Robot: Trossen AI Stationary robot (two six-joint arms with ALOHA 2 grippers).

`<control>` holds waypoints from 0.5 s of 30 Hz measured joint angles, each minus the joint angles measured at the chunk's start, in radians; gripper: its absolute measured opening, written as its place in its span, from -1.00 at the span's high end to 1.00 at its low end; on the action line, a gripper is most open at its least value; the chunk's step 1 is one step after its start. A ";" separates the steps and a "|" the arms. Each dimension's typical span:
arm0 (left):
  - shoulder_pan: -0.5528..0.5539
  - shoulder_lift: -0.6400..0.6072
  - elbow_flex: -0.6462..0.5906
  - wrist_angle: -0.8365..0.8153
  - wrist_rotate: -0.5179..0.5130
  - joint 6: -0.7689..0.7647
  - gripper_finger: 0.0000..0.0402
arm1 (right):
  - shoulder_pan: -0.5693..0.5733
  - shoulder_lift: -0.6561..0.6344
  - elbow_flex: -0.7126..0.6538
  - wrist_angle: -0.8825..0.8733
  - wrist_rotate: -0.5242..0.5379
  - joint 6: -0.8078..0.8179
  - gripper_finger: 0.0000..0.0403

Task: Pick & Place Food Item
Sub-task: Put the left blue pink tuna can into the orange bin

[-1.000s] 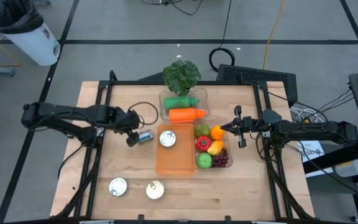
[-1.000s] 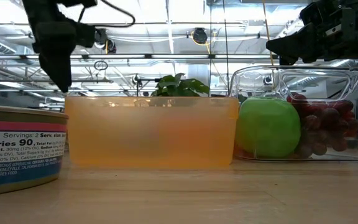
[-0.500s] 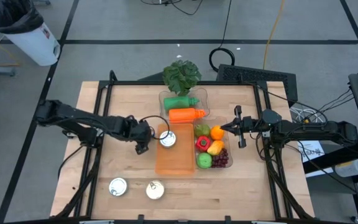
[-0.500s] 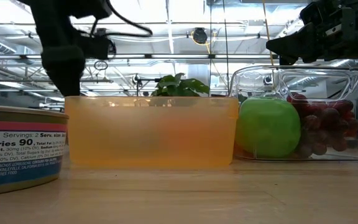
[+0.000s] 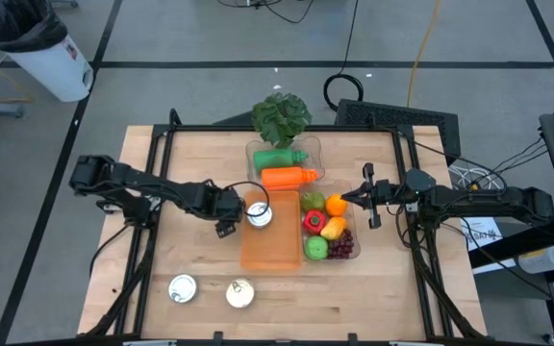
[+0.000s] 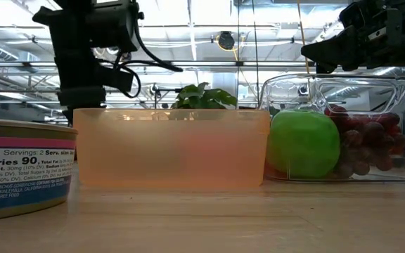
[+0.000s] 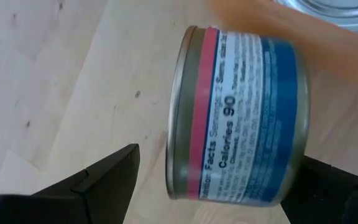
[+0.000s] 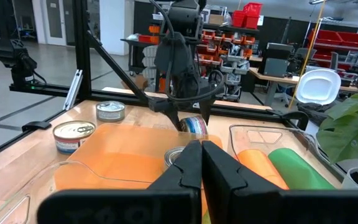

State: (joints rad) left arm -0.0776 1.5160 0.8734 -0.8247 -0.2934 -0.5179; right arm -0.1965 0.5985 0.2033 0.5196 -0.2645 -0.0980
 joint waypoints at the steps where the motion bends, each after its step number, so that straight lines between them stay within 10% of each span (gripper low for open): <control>1: 0.000 0.002 0.000 0.000 0.000 0.002 -0.73 | 0.000 0.000 0.000 0.000 0.000 0.000 1.00; 15: 0.000 -0.006 0.001 0.075 -0.030 0.059 -0.73 | 0.000 0.000 0.000 0.000 0.000 0.000 1.00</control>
State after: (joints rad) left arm -0.0780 1.5097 0.8742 -0.7497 -0.3229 -0.4587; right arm -0.1967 0.5983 0.2035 0.5198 -0.2644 -0.0978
